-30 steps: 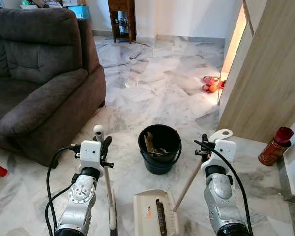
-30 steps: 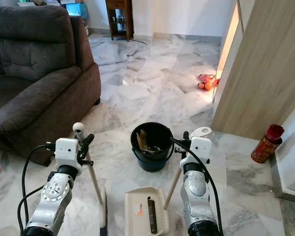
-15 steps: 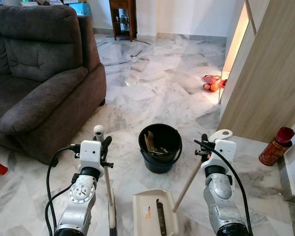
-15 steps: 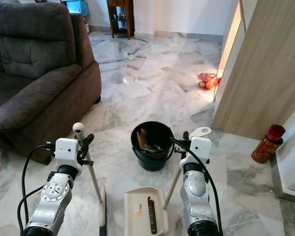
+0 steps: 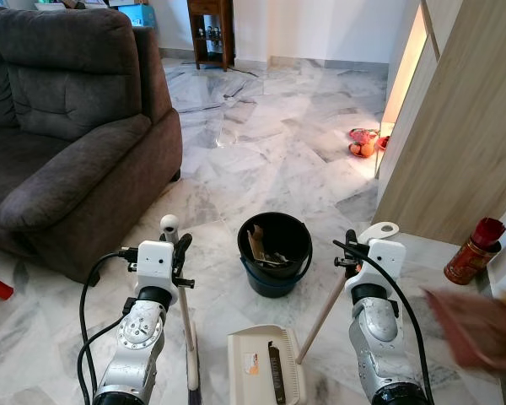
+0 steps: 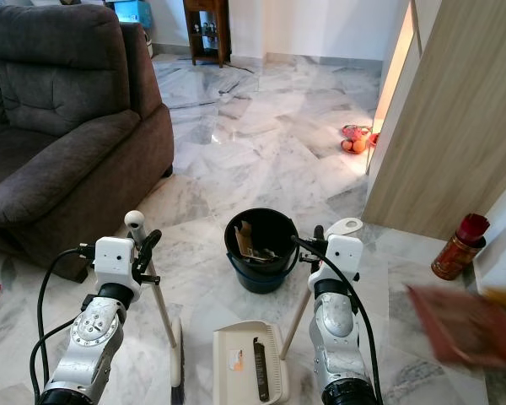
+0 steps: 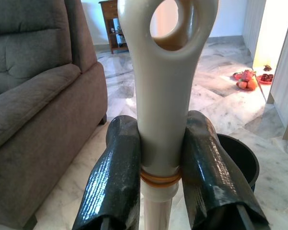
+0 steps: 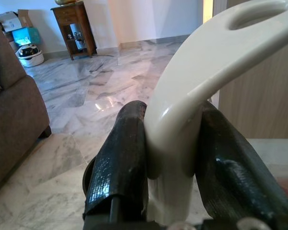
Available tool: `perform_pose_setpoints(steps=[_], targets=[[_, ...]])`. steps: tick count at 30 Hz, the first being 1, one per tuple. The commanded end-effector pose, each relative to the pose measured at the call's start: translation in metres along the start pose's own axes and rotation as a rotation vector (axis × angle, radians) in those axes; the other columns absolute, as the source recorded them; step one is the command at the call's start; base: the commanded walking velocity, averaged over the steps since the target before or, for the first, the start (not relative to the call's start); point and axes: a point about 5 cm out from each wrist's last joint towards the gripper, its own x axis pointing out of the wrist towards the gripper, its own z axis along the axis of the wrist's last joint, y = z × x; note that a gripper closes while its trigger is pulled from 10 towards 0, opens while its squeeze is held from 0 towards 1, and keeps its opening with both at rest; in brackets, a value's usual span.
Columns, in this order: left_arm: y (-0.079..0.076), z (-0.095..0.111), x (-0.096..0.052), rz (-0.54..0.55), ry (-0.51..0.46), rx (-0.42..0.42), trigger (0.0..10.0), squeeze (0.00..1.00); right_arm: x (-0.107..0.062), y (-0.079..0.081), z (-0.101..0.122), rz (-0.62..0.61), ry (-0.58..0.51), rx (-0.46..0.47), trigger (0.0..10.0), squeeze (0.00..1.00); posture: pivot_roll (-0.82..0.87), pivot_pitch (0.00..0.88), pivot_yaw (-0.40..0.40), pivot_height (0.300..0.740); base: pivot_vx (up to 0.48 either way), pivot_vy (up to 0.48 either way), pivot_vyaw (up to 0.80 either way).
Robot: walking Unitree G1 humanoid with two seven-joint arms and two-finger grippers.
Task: Sweep floor
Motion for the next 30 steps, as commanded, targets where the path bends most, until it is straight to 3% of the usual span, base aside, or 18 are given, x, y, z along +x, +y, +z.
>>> perform_pose_setpoints(steps=[1, 30], targets=[[0.0033, 0.0098, 0.0035, 0.008, -0.045, 0.01, 10.0, 0.0, 0.0031, 0.0033, 0.0101, 0.007, -0.048, 0.012, 10.0, 0.0, 0.1, 0.003, 0.053, 0.74, 0.0, 0.0, 0.0], [0.0037, 0.0099, 0.0036, 0.009, -0.045, 0.012, 10.0, 0.0, 0.0036, 0.0031, 0.0111, 0.007, -0.053, 0.011, 10.0, 0.0, 0.1, 0.003, 0.054, 0.74, 0.0, 0.0, 0.0]])
